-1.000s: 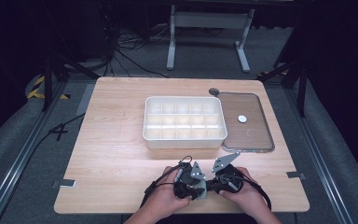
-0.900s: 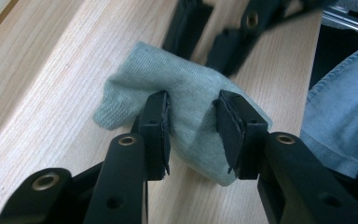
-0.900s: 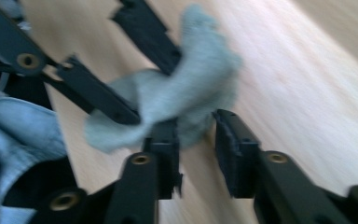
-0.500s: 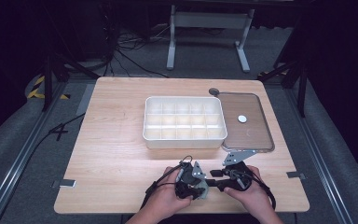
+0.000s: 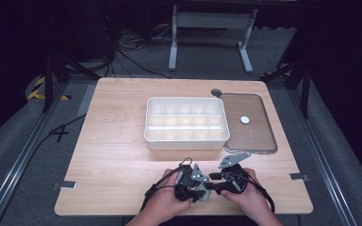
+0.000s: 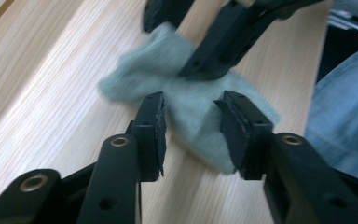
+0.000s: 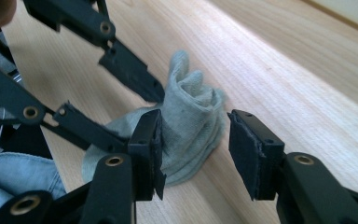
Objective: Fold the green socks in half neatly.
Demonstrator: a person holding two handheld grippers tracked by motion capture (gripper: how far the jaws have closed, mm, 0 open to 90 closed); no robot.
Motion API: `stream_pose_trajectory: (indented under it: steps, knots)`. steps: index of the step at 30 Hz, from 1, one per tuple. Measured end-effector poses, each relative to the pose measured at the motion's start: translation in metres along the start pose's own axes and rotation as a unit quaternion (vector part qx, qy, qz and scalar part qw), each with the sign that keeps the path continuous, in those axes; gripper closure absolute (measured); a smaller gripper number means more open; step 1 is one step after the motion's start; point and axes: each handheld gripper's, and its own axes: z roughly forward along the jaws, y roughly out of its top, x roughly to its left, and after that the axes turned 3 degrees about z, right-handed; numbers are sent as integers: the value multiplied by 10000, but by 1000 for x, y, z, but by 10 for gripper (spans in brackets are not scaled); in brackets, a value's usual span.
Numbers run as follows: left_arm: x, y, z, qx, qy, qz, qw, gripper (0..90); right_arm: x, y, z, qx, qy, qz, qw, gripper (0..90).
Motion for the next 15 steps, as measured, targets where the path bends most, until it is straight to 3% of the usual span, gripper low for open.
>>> stream_pose_trajectory:
  steps: [7, 11, 12, 15]
  knots:
    - [-2, -5, 0, 43, 180, -162, 9997, 563, 2, 6, 8, 261, 162, 21, 9995, 544]
    - [-5, -4, -1, 51, 233, -154, 9996, 580, 2, 7, 8, 316, 78, 71, 9994, 519]
    - [-6, -4, -1, 41, 243, -141, 9996, 589, 2, 8, 9, 338, -80, 116, 9993, 450]
    - [-5, -5, -1, 12, 236, -173, 9996, 590, -2, 9, 10, 433, -25, 359, 9984, 433]
